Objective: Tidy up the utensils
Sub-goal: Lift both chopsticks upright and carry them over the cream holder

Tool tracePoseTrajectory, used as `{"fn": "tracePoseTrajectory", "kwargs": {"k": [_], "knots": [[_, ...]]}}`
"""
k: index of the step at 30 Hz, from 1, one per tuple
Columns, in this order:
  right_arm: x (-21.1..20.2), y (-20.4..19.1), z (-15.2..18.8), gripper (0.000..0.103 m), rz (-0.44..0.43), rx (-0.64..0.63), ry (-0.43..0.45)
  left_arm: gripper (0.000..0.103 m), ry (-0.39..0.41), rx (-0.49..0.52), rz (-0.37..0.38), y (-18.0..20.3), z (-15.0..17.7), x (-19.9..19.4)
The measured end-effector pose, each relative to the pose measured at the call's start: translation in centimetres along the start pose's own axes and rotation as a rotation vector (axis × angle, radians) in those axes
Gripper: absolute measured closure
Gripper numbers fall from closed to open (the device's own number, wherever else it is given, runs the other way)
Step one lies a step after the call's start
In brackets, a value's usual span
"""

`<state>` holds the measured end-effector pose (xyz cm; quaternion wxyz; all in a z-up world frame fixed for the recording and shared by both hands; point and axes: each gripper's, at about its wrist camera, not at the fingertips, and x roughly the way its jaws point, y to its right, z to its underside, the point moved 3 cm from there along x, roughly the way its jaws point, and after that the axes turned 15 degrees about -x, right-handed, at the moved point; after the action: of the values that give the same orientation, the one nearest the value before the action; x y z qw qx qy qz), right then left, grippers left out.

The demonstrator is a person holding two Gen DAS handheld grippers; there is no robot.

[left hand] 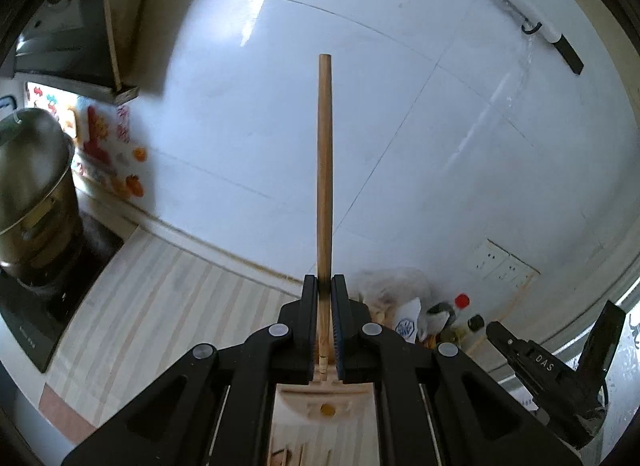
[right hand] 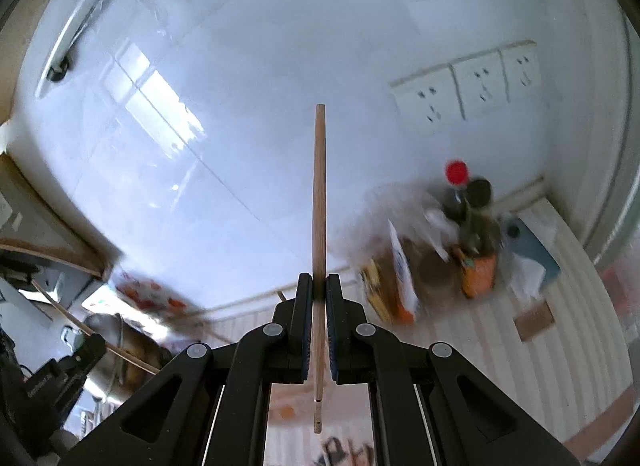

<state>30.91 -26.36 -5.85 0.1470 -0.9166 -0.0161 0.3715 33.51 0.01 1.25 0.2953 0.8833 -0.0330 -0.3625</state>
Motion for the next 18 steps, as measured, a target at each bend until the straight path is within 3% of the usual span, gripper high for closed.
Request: {"fn": "tracePoseTrajectory", "kwargs": {"k": [8,18], "knots": [[5.0,-1.1,-2.9,0.096,-0.001,0.027,0.01,0.099,-0.043,0.021,-0.082,0.3,0.5,6.6],[10.3,-2.8,-1.7,0.096,0.057,-0.039,0.009,0.099,-0.128,0.063,-0.167,-0.8,2.6,12.1]]}}
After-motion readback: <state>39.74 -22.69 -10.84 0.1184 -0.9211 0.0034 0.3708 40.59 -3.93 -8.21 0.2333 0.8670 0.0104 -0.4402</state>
